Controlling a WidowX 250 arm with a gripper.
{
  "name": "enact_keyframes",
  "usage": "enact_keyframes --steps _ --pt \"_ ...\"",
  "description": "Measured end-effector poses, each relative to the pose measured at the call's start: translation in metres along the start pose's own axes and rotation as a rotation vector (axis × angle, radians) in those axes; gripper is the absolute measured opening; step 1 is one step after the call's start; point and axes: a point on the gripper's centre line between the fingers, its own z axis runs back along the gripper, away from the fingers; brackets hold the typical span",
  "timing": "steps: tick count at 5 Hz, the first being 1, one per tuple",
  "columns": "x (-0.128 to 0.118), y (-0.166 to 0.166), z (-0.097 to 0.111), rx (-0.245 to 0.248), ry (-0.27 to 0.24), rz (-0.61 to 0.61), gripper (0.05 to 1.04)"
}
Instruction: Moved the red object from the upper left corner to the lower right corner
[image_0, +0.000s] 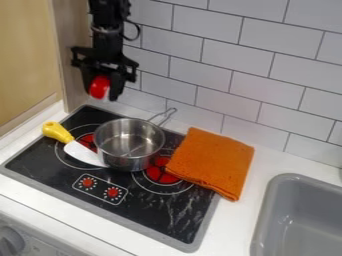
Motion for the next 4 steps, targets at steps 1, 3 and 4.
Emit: enact_keyframes --steps 1,3,4 --pt "-0.015 -0.007 0.019 0.034 -0.031 0.031 0.547" --pt "-0.071 -0.071 0.035 0.012 -0.024 0.031 0.547" --pt "-0.105 -0.1 0.035 -0.023 -0.04 0.026 0.547"
